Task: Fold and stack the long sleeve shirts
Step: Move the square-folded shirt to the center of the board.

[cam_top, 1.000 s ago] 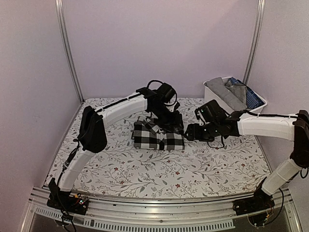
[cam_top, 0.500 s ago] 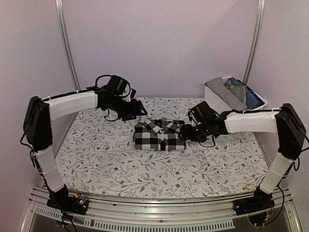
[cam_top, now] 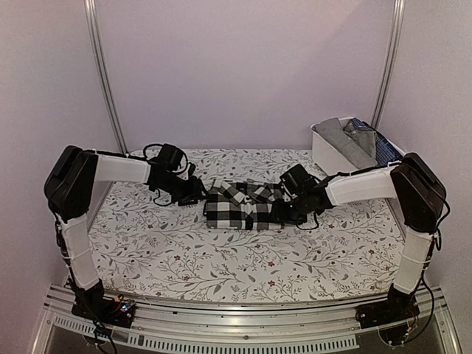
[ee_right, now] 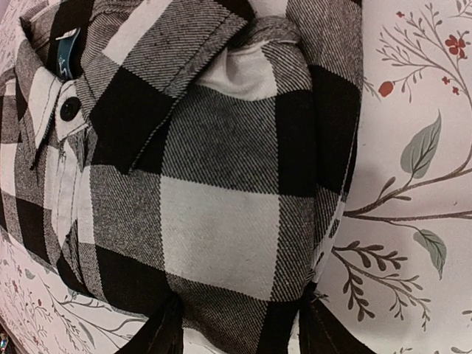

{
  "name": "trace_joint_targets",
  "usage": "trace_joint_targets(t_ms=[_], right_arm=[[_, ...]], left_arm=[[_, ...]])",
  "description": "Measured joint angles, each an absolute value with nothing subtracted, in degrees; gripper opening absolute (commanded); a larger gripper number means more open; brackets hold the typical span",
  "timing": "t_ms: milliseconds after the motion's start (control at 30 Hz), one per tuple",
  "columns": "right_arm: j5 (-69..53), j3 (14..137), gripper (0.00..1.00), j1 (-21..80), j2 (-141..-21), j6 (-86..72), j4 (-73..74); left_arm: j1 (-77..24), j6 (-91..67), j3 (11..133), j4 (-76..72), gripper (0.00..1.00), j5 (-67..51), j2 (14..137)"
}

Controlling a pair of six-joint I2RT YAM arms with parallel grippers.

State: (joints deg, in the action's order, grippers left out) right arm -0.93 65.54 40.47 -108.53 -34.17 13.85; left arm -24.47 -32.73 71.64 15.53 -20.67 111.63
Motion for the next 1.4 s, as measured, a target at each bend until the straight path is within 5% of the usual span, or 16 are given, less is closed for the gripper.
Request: trace_joint_targets(t_ms=[267,400,600,767,833,900,933,1133,1400], right_arm=[[-1.6,64.4,0.18,40.5,-109.6,-35.1,12.2],[-1.6,61.0,0.16,40.5,-108.0,-35.9,10.7],[0.0,48.5,0.24,42.1,-96.9,-39.3,11.3],[2.8,40.0,0.61,47.3,-85.9,-44.9,16.9],[4.1,39.0,0.83,49.0,-82.4,-47.5,19.9],[5.9,39.0,0.98,50.1,-78.8,-49.7,22.8],[7.1,39.4,0.99,50.4,-77.0,-50.3,24.6],[11.9,48.1,0.99,50.4,-72.3,-50.7,29.7],[9.2,62.9,0.95,52.3,-85.3,-44.4,23.2]], left_arm=[[-26.2,-34.8,72.4,10.5,0.21,-23.8,117.2],[-29.0,-36.1,72.4,9.3,0.06,-24.9,117.5],[-35.2,-39.2,71.2,7.9,0.01,-25.3,117.0],[-41.9,-42.1,68.8,7.7,0.09,-25.2,115.5],[-44.7,-43.3,68.3,7.8,0.14,-25.1,115.1],[-47.1,-44.4,67.7,7.7,0.27,-25.1,114.4],[-47.9,-44.9,67.4,7.7,0.37,-25.1,114.0],[-49.6,-46.5,64.6,8.7,0.59,-23.2,108.5],[-46.3,-46.5,60.4,11.4,0.60,-17.5,96.0]])
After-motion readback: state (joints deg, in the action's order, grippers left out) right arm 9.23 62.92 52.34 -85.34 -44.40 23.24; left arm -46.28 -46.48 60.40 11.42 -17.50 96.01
